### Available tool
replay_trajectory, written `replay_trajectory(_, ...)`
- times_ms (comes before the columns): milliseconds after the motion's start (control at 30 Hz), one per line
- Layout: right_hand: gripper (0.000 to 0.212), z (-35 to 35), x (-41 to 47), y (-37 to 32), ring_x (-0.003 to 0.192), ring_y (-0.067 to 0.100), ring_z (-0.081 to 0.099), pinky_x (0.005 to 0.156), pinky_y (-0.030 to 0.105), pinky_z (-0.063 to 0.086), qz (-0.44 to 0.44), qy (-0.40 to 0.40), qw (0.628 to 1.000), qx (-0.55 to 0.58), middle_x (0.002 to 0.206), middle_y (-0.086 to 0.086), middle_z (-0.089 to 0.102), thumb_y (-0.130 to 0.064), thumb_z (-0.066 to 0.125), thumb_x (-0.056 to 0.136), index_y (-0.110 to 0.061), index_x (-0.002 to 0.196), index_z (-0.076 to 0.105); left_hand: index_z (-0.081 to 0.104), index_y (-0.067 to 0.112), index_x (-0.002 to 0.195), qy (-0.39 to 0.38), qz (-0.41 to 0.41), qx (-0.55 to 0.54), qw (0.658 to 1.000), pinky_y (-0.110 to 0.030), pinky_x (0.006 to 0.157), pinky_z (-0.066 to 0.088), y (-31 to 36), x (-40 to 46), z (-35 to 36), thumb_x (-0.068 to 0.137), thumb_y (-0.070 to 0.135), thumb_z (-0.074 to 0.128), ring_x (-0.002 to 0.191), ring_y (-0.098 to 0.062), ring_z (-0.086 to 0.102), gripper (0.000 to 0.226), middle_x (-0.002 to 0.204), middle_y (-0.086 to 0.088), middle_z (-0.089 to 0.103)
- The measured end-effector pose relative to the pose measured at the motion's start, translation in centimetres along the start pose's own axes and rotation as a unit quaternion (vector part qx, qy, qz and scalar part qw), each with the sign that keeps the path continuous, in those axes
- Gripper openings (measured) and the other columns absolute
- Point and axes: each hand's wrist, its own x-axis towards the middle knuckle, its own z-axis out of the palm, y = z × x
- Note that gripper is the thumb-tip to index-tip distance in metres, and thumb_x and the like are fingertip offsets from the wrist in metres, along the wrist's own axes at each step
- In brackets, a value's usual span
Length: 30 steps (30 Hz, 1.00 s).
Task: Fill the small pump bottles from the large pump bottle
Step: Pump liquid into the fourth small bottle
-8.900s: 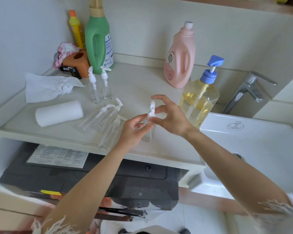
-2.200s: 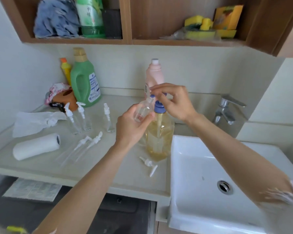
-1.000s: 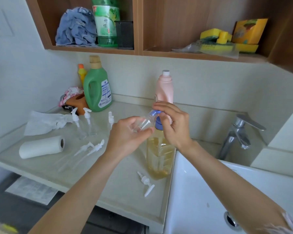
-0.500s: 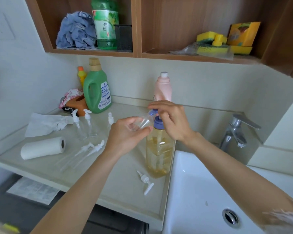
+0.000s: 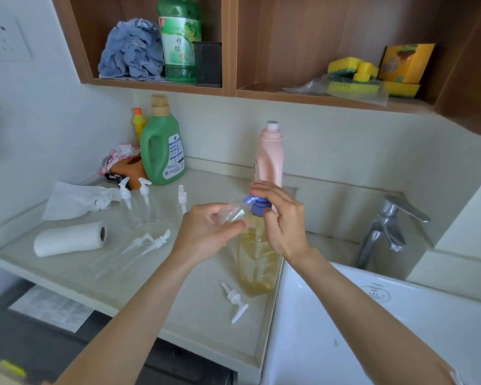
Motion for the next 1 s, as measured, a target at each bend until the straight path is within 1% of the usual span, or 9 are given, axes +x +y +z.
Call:
replay_trajectory(133, 0.047, -0.2, 0.2, -0.5, 0.107, 0.022, 0.063, 0.099, 0.026, 0.047, 0.015, -0.010, 1.000, -0.002, 0.102, 0.009, 0.071, -0.011, 0.036, 0.071, 0.002, 0.097, 0.072, 0.070, 0.035, 0.087, 0.011, -0.004, 0.007, 1.000, -0.023, 0.051, 0.039, -0.2, -0.1, 0.0, 0.064, 0.038, 0.084, 0.050, -0.009, 0.053, 0.028, 0.072, 0.002, 0.066)
replay_trajectory(233, 0.047, -0.8, 0.7, -0.9, 0.109, 0.021, 0.063, 0.099, 0.028, 0.047, 0.007, -0.028, 1.000, -0.004, 0.105, 0.009, 0.071, -0.013, 0.036, 0.072, 0.001, 0.099, 0.072, 0.069, 0.032, 0.093, 0.006, 0.005, -0.001, 1.000, -0.016, 0.043, 0.036, 0.3, -0.4, -0.3, 0.070, 0.031, 0.082, 0.046, -0.007, 0.052, 0.027, 0.074, 0.004, 0.067)
replay_trajectory(367, 0.045, -1.6, 2.3, -1.4, 0.105, 0.010, 0.062, 0.096, 0.014, 0.043, 0.025, -0.033, 0.999, -0.009, 0.104, 0.007, 0.072, -0.017, 0.038, 0.075, -0.002, 0.097, 0.074, 0.069, 0.027, 0.103, -0.002, 0.014, -0.016, 1.000, -0.011, 0.043, 0.036, 1.4, -0.2, -0.8, 0.073, 0.031, 0.081, 0.041, -0.006, 0.050, 0.032, 0.074, 0.002, 0.064)
replay_trajectory(500, 0.040, -1.6, 2.5, -1.3, 0.098, -0.002, 0.059, 0.091, 0.009, 0.042, 0.023, -0.006, 1.000, -0.008, 0.098, -0.003, 0.068, -0.013, 0.040, 0.077, -0.002, 0.093, 0.074, 0.067, 0.040, 0.084, -0.013, 0.036, -0.033, 0.999, -0.017, 0.049, 0.044, 1.6, -0.3, -0.9, 0.074, 0.031, 0.080, 0.045, -0.007, 0.048, 0.019, 0.081, -0.006, 0.067)
replay_trajectory(633, 0.036, -0.5, 1.5, -0.8, 0.100, 0.005, 0.062, 0.091, 0.014, 0.044, 0.035, 0.051, 0.998, 0.026, 0.095, 0.001, 0.069, -0.007, 0.040, 0.076, -0.001, 0.090, 0.073, 0.067, 0.050, 0.072, 0.001, 0.052, -0.036, 0.998, -0.024, 0.055, 0.045, 1.1, -0.3, -0.6, 0.073, 0.032, 0.081, 0.046, -0.008, 0.047, 0.023, 0.073, -0.005, 0.062)
replay_trajectory(733, 0.033, 0.4, 0.8, -0.3, 0.098, 0.013, 0.065, 0.089, 0.017, 0.046, 0.045, 0.074, 0.995, 0.046, 0.095, 0.003, 0.069, -0.006, 0.041, 0.077, 0.000, 0.088, 0.072, 0.069, 0.043, 0.080, 0.007, 0.039, -0.037, 0.998, -0.018, 0.047, 0.040, 0.4, 0.0, -0.4, 0.073, 0.031, 0.081, 0.043, -0.007, 0.047, 0.018, 0.068, -0.002, 0.061)
replay_trajectory(867, 0.033, 0.3, -0.3, 0.2, 0.098, 0.012, 0.063, 0.091, 0.013, 0.043, 0.034, 0.067, 0.997, 0.037, 0.096, 0.004, 0.069, -0.003, 0.041, 0.075, 0.003, 0.088, 0.071, 0.072, 0.032, 0.090, 0.007, 0.011, -0.027, 1.000, -0.023, 0.052, 0.047, -0.3, 0.0, 0.0, 0.069, 0.034, 0.083, 0.045, -0.004, 0.050, 0.023, 0.075, 0.002, 0.067)
replay_trajectory(933, 0.034, 0.3, -0.2, 0.0, 0.097, 0.010, 0.063, 0.090, 0.012, 0.043, 0.039, 0.065, 0.996, 0.039, 0.095, 0.003, 0.069, -0.004, 0.041, 0.074, 0.002, 0.087, 0.071, 0.070, 0.034, 0.087, 0.008, 0.005, -0.027, 1.000, -0.024, 0.053, 0.051, -0.2, -0.1, 0.0, 0.069, 0.034, 0.083, 0.049, -0.006, 0.053, 0.022, 0.080, -0.001, 0.069)
replay_trajectory(1000, 0.032, 0.2, 0.5, -0.5, 0.092, 0.011, 0.065, 0.086, 0.014, 0.045, 0.049, 0.065, 0.996, 0.043, 0.092, 0.000, 0.069, -0.007, 0.042, 0.073, -0.001, 0.084, 0.072, 0.068, 0.035, 0.085, 0.005, 0.007, -0.036, 0.999, -0.020, 0.046, 0.046, 0.2, -0.2, -0.1, 0.072, 0.030, 0.082, 0.045, -0.006, 0.050, 0.020, 0.075, 0.000, 0.065)
